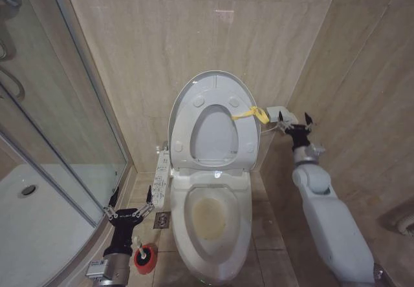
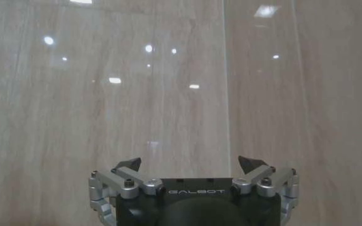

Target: Open the toilet lid, clean the toilet bowl with a toilet brush, close the toilet lid, and flush.

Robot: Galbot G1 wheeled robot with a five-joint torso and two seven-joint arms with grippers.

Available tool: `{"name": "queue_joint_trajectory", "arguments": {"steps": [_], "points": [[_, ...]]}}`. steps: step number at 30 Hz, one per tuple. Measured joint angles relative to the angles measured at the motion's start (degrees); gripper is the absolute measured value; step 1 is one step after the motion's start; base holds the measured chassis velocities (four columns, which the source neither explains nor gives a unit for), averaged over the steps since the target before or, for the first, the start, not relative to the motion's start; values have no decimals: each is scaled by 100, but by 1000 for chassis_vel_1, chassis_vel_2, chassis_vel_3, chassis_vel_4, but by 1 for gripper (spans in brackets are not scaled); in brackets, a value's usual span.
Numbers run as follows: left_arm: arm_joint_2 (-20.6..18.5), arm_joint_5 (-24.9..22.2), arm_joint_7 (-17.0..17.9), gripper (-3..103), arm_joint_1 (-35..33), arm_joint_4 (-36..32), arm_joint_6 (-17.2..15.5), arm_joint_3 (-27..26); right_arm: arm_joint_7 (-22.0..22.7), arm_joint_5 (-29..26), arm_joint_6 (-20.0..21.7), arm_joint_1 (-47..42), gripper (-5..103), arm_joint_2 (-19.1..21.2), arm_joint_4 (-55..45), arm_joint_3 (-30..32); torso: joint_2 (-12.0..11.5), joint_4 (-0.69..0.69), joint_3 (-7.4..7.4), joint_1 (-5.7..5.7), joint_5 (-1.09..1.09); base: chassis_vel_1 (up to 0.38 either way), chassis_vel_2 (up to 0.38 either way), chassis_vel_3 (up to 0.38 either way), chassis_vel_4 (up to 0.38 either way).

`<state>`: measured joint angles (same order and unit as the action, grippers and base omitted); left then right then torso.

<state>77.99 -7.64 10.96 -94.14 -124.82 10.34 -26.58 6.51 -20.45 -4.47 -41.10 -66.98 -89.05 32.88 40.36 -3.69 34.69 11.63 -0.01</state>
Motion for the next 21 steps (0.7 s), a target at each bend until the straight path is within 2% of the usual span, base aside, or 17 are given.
{"name": "queue_joint_trajectory", "arguments": {"steps": [7,15,21], "points": [[0,0,0,100,0,0,0,0,81,-23,101,508,100,-61,239,-337,0,2,0,0,0,0,0,0,0],[0,0,0,100,0,0,0,0,166,65,107,1005,100,-343,666,-903,0,3,0,0,0,0,0,0,0],[0,0,0,100,0,0,0,0,265,90,116,1113,100,-441,709,-1208,0,3,0,0,0,0,0,0,0]]}}
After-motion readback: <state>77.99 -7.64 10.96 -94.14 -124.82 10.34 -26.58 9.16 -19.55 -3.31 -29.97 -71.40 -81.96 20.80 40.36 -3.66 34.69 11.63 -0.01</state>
